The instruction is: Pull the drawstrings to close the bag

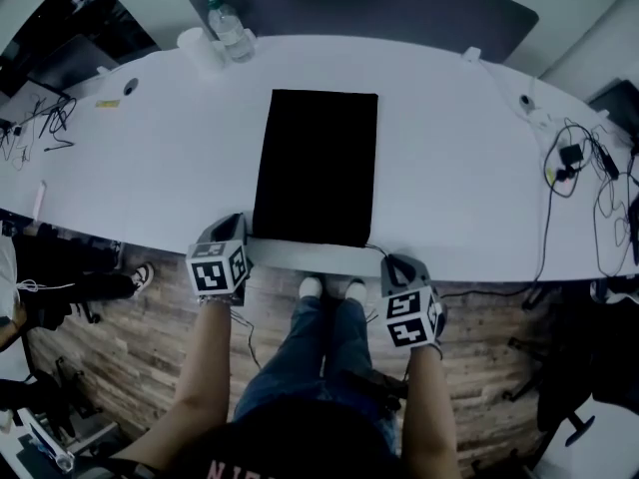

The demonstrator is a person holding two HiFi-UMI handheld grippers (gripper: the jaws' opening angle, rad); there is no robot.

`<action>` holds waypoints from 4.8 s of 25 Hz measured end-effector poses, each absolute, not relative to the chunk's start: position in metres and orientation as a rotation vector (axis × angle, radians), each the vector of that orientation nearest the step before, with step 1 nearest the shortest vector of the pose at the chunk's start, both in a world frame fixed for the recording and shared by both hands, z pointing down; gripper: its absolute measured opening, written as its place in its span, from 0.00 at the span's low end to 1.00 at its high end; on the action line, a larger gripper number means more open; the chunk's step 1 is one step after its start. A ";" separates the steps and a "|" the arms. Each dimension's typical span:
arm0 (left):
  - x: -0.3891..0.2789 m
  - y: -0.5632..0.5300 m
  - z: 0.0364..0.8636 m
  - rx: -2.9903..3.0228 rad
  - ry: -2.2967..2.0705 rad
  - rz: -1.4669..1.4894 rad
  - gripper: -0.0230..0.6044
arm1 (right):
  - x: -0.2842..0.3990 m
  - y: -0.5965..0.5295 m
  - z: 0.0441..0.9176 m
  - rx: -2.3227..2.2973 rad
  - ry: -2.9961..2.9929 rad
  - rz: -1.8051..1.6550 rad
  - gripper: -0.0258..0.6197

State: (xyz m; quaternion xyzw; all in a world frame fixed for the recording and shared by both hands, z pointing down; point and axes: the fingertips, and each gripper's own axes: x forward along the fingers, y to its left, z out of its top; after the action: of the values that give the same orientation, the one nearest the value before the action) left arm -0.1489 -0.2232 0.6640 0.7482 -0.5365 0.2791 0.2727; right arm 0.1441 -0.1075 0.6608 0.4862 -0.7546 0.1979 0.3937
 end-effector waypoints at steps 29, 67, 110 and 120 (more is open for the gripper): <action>-0.141 -0.264 0.538 2.265 -1.583 0.449 0.06 | 0.175 -0.178 0.544 1.477 -1.968 0.264 0.05; -0.166 -0.342 0.383 2.487 -1.857 0.129 0.06 | 0.202 -0.268 0.389 1.810 -2.028 -0.061 0.05; -0.199 -0.330 0.362 2.437 -1.965 0.146 0.06 | 0.255 -0.245 0.362 1.962 -1.942 -0.086 0.05; -0.203 -0.335 0.361 2.434 -1.973 0.165 0.06 | 0.268 -0.241 0.361 2.009 -1.907 -0.068 0.05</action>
State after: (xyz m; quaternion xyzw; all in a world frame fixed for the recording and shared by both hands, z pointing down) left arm -0.2035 -0.3345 0.3606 0.7758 -0.6288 0.0526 0.0022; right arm 0.2685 -0.2406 0.3606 0.7126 -0.6764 -0.0241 0.1845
